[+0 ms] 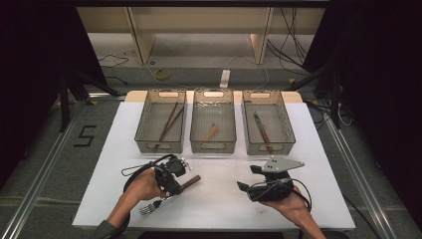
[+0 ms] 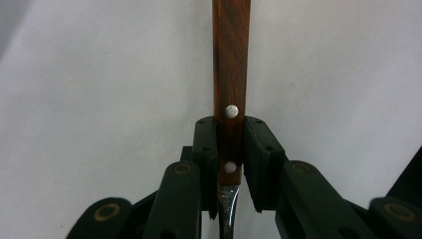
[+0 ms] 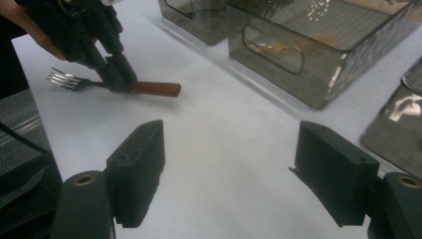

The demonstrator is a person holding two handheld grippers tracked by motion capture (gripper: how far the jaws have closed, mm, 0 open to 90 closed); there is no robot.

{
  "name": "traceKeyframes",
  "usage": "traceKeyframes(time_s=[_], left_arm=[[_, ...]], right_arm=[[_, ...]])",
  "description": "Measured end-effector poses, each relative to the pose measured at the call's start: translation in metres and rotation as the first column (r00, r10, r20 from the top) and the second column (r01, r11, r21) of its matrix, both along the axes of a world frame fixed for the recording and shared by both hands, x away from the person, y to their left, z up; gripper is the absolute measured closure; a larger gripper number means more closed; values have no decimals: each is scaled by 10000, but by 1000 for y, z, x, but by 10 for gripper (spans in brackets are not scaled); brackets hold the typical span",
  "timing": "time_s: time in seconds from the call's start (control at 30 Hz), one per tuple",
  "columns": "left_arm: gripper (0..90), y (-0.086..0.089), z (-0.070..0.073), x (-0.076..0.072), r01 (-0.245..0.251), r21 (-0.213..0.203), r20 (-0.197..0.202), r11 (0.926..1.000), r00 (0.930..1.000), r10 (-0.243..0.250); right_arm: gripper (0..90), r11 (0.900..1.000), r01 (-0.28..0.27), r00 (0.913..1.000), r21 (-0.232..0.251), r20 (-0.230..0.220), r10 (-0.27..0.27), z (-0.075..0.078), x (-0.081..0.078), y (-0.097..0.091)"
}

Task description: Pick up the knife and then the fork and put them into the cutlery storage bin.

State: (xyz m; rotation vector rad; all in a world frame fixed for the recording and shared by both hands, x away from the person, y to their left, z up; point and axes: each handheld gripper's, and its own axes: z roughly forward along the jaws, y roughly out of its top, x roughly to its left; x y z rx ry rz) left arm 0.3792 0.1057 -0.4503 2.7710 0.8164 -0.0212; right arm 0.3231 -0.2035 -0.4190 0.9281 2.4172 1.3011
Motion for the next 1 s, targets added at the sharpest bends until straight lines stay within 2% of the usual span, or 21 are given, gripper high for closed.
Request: traceKeyframes(time_s=[0.3,0.33,0.47,0.57,0.73,0.8,1.0], left_arm=[[767,-7,7,-6,262,-162,-120,9995,9996,-264],[766,-8,7,-7,265,-195,-49,9995,9996,-266],[766,-14,9,-11,449,-382,-296,9983,9985,-460],[766,-18,10,-14,623,-373,-336,9974,9974,-636],[766,-25,12,-17,761,-502,-334,9958,9964,-778],[766,-27,12,-19,892,-440,-341,9950,9953,-907],[766,-38,13,-23,1173,-512,-514,9918,9915,-1199]], right_arm=[[286,9989,-465,9989,-75,74,466,-1,-5,13],[286,9984,-547,9984,-132,115,548,0,-7,15],[286,9948,-969,9945,-300,376,980,0,-13,26],[286,9893,-1324,9885,-613,654,1364,-1,-18,36],[286,9727,-1899,9713,-1333,1187,2059,-4,-30,54],[286,9614,-2049,9607,-1835,1503,2334,-6,-33,60],[286,9322,-2285,9339,-2807,2073,2914,-12,-40,75]])
